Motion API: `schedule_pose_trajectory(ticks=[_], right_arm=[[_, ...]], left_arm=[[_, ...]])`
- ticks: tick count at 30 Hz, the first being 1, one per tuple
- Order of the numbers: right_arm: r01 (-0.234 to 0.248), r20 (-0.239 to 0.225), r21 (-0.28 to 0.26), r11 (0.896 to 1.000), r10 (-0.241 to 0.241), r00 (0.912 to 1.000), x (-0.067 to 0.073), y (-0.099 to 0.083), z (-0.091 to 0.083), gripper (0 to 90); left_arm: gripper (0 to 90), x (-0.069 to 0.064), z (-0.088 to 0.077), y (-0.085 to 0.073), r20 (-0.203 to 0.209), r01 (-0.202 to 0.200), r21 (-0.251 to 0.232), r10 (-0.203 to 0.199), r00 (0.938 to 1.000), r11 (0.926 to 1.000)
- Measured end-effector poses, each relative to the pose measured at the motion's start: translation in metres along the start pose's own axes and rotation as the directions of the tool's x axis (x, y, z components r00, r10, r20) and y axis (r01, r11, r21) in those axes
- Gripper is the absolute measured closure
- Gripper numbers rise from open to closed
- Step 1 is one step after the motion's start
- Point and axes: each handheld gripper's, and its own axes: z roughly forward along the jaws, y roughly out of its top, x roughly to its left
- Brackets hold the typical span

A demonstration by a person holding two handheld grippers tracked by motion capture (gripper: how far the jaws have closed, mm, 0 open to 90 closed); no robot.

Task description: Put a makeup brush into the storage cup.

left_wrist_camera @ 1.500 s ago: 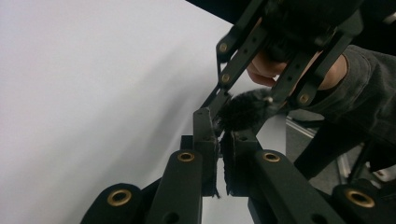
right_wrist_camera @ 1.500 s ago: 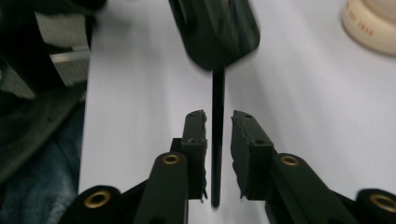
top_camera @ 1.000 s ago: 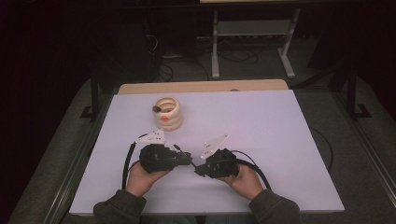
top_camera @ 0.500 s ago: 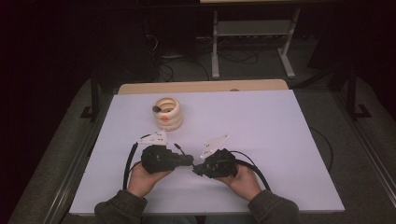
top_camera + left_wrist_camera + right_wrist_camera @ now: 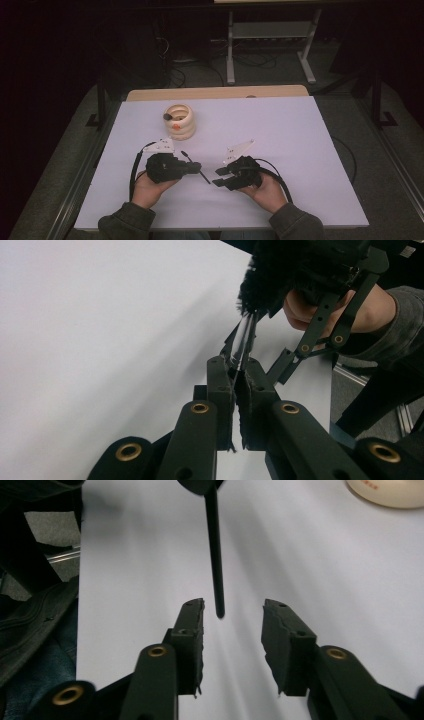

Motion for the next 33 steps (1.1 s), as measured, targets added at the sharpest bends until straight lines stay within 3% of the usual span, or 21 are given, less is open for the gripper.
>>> schedule_pose_trajectory(ticks=[17, 33], right_arm=[[-0.085, 0.043, -0.068, 0.994, 0.088, 0.9952, -0.016, -0.019, -0.029, 47.5], [-0.126, 0.096, -0.07, 0.99, 0.132, 0.9865, -0.022, -0.035, -0.046, 38.0]], left_arm=[[85.0, 0.006, -0.001, 0.002, -0.034, 0.003, 0.006, -0.003, 0.9994, 1.0], [85.0, 0.01, -0.007, 0.003, -0.053, 0.01, 0.008, -0.01, 0.9985, 0.9999]])
